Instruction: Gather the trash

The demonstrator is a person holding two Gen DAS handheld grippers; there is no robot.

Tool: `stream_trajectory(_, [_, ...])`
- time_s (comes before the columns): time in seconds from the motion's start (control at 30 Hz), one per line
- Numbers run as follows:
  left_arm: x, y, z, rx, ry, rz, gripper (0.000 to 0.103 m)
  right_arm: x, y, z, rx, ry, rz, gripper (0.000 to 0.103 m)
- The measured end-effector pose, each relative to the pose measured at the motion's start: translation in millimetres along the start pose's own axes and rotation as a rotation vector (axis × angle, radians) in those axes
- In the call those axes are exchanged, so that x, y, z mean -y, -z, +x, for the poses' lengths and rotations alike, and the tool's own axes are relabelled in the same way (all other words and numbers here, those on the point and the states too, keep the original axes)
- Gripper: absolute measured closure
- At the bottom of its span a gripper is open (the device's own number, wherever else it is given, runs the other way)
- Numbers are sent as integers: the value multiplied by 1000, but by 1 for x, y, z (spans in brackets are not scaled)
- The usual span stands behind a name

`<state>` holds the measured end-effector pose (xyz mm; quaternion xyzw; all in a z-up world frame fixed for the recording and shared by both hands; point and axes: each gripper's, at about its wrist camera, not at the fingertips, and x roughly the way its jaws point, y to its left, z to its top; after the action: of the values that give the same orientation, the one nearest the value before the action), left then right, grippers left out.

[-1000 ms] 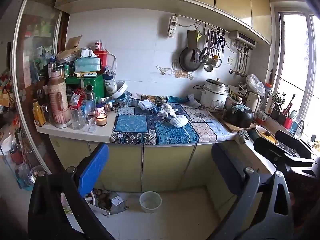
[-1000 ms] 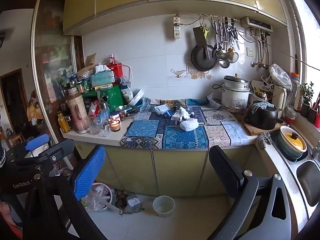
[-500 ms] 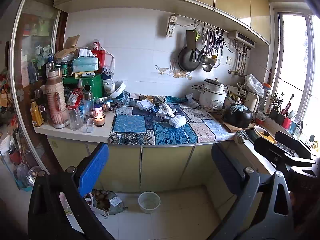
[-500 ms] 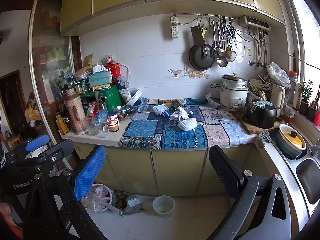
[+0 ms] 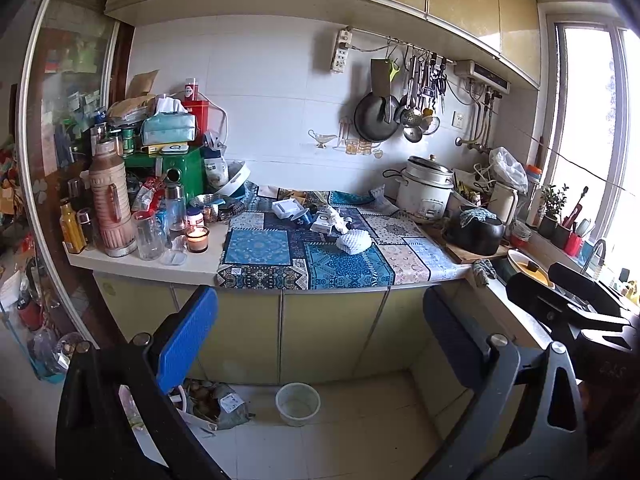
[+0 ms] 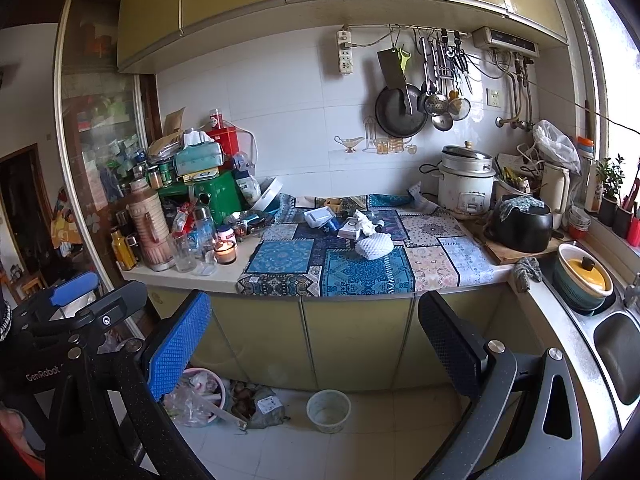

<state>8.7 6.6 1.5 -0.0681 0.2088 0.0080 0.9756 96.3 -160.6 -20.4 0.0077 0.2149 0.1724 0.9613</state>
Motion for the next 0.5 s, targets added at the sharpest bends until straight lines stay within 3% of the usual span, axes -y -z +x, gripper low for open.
stream_trajectory(0.5, [-2, 7, 1, -2, 3, -14, 0, 1, -2, 0, 1, -1, 3, 0])
